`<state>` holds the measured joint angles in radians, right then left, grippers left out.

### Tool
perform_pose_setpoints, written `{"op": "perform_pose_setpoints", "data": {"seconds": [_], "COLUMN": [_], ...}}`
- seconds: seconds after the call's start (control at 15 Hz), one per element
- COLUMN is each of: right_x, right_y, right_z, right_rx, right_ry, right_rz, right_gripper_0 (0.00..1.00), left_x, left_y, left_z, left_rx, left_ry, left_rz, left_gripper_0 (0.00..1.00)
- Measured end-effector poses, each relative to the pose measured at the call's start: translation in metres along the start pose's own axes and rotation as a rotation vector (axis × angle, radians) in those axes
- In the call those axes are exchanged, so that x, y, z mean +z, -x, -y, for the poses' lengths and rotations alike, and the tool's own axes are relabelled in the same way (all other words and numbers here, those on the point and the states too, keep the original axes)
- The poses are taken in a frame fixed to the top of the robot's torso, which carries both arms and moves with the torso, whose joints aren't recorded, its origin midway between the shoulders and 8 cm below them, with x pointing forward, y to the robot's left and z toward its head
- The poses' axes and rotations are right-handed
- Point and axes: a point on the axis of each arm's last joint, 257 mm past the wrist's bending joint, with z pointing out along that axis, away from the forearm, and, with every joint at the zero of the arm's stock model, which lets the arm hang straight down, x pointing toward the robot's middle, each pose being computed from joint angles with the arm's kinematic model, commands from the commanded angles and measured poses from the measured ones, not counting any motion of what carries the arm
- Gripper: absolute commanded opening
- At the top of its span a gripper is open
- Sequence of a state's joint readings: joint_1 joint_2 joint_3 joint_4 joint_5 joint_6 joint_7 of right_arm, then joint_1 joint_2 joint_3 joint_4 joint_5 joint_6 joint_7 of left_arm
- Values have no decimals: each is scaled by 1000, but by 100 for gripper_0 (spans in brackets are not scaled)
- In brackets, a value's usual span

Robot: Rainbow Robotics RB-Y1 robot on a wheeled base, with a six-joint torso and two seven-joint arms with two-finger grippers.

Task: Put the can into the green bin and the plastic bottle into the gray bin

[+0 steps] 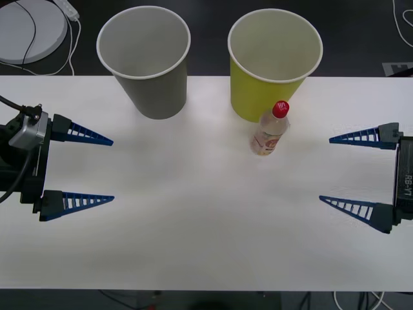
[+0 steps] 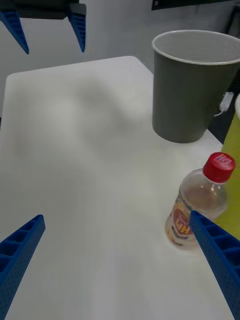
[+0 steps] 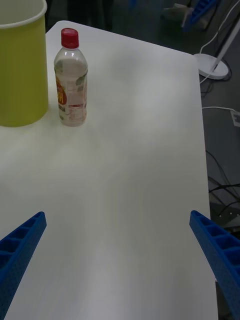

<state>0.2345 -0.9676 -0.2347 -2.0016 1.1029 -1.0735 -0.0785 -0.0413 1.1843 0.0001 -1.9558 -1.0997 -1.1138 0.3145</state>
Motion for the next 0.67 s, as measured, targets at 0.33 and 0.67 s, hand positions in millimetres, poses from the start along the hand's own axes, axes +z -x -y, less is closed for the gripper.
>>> {"op": "perform_pose_setpoints", "data": {"seconds": [0.33,0.67], "right_x": [-1,6], "right_y": [-41,-75], "right_z": [16,32], "right_rx": [88,154], "right_ry": [-117,-264], "right_rz": [-1,-2], "right_gripper_0": [100,100], "left_x": [0,0], "left_y": [0,0], "left_z": [0,0], "left_rx": [0,0], "left_ry": [0,0], "left_rz": [0,0], "left_gripper_0": [100,100]}}
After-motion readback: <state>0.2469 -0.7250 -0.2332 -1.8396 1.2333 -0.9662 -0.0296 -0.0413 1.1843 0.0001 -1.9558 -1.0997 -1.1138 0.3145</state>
